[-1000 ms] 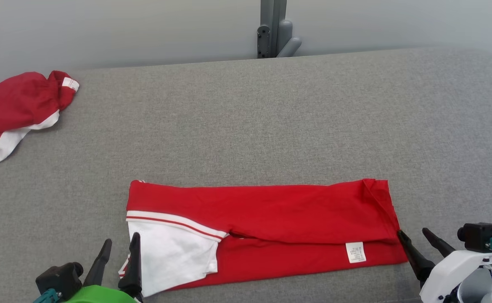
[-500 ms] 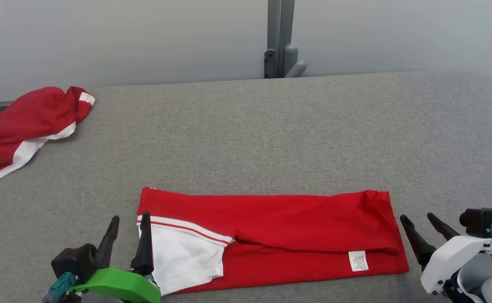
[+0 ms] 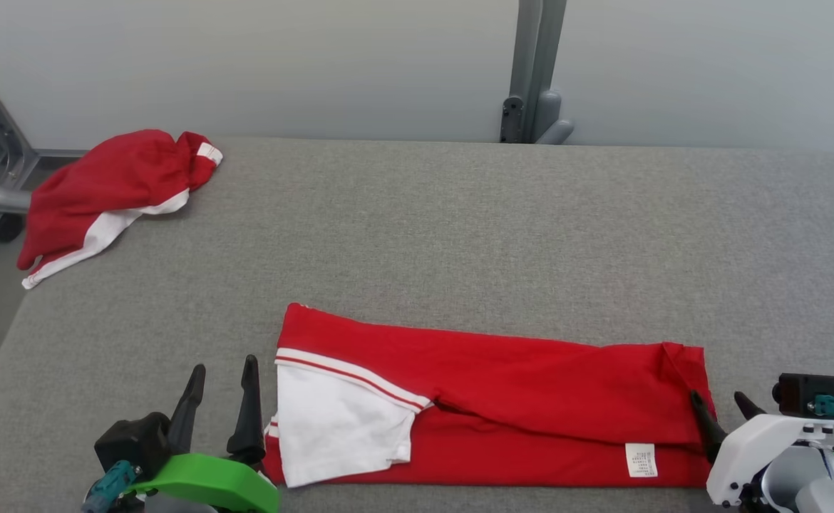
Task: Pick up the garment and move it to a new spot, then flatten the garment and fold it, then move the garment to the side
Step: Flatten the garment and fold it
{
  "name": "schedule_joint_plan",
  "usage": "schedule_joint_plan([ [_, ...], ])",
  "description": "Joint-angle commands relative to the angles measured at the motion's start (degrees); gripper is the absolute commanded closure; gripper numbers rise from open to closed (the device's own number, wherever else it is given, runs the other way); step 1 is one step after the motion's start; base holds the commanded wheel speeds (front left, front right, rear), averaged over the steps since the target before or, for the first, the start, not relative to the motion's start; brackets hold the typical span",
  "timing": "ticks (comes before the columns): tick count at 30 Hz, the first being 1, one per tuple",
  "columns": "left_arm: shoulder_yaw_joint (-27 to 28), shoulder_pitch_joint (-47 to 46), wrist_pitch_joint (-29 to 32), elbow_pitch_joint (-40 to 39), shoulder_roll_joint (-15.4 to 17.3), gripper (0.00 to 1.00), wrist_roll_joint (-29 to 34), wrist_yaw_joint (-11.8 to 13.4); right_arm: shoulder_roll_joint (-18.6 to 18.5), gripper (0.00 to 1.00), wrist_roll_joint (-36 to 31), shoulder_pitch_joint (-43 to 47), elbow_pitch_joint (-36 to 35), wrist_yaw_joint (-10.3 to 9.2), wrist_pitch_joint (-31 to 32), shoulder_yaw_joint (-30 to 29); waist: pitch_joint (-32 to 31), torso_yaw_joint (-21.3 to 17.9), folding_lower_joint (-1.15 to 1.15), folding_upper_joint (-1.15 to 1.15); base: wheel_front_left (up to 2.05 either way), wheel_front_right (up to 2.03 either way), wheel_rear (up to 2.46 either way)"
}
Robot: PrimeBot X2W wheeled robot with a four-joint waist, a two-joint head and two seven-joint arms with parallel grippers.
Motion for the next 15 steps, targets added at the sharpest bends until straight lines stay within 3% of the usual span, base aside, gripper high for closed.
schedule_joint_plan([
  [1, 0.3, 0.2, -0.2, 0.0, -0.2, 0.0, 0.3, -0.2, 0.0, 0.0, -0.4, -1.1, 1.3, -0.07, -0.3, 0.1, 0.4, 1.0, 0.0, 0.69, 0.0, 0.0, 0.0],
  [14, 1.7, 0.6, -0.2, 0.1, -0.8, 0.0, 1.6, -0.9, 2.1, 0.02, 4.0, -4.2, 13.2, -0.07, 1.0, 1.7, 1.4, 2.5, 0.0, 0.69, 0.0, 0.0, 0.0],
  [15, 1.8, 0.6, -0.2, 0.0, -0.9, 0.0, 1.6, -0.9, 2.2, 0.47, 4.7, -4.4, 13.4, -0.03, 1.2, 2.2, 1.5, 2.4, 0.0, 0.69, 0.0, 0.0, 0.0],
])
